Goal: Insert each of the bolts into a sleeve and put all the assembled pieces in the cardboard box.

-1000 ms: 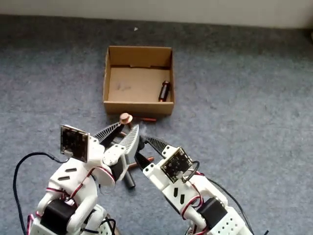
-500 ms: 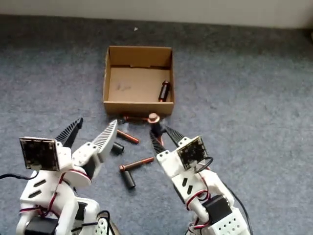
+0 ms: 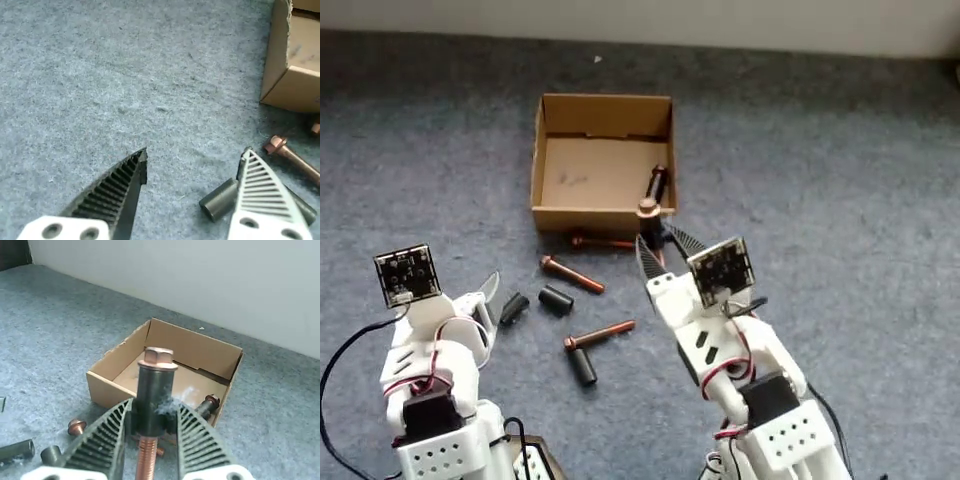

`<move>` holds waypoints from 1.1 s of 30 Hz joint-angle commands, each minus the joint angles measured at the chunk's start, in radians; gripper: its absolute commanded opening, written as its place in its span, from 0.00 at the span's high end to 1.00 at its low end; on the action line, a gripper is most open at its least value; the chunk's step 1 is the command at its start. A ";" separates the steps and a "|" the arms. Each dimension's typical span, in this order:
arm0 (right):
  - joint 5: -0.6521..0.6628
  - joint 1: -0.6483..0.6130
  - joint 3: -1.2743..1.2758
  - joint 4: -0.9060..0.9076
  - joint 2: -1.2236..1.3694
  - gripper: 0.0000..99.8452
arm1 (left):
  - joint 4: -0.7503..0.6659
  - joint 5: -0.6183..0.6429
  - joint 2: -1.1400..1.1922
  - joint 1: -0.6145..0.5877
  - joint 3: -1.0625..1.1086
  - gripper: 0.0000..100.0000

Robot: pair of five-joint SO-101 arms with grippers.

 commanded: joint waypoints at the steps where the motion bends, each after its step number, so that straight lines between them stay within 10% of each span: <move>1: 0.011 0.012 -0.245 -0.110 0.331 0.99 | -0.058 -0.021 -0.007 -0.007 0.016 0.70; 19: 0.011 0.084 -0.993 -0.225 1.371 0.99 | -0.058 -0.021 -0.007 -0.015 0.015 0.70; 33: 0.009 0.076 -1.302 0.407 1.383 0.87 | -0.064 -0.006 -0.007 -0.074 -0.001 0.70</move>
